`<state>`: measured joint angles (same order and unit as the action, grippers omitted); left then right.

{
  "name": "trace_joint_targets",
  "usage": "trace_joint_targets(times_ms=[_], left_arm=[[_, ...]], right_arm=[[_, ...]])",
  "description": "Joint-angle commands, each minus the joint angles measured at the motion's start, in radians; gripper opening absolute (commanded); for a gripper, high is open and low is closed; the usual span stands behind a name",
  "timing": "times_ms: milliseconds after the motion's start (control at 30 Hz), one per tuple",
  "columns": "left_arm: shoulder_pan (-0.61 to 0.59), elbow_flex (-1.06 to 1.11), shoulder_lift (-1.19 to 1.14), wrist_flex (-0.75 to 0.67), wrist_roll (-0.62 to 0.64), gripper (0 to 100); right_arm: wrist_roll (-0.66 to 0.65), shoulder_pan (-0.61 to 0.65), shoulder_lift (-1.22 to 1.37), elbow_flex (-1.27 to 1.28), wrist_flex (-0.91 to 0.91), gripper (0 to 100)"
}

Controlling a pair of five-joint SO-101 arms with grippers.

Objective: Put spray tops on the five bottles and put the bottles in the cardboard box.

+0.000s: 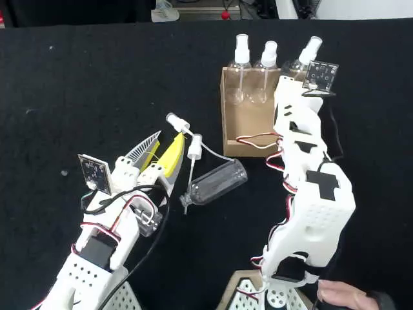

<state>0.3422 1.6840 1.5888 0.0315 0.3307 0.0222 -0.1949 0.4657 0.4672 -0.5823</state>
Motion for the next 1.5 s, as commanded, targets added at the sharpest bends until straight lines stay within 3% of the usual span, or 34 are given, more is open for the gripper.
trace_joint_targets(times_ms=[0,700,900,1467], left_arm=[[0.001,0.024,0.003,-0.015,0.008,16],[0.001,0.024,0.003,-0.015,0.008,16],[-0.001,0.022,0.003,-0.015,0.008,16],[-0.001,0.022,0.003,-0.015,0.008,16]], right_arm=[[0.006,0.034,-0.015,-0.056,-0.017,12.9],[0.003,0.034,-0.016,-0.039,-0.017,13.5],[0.003,0.035,-0.016,-0.024,-0.017,26.1],[0.003,0.035,-0.088,0.058,-0.017,26.2]])
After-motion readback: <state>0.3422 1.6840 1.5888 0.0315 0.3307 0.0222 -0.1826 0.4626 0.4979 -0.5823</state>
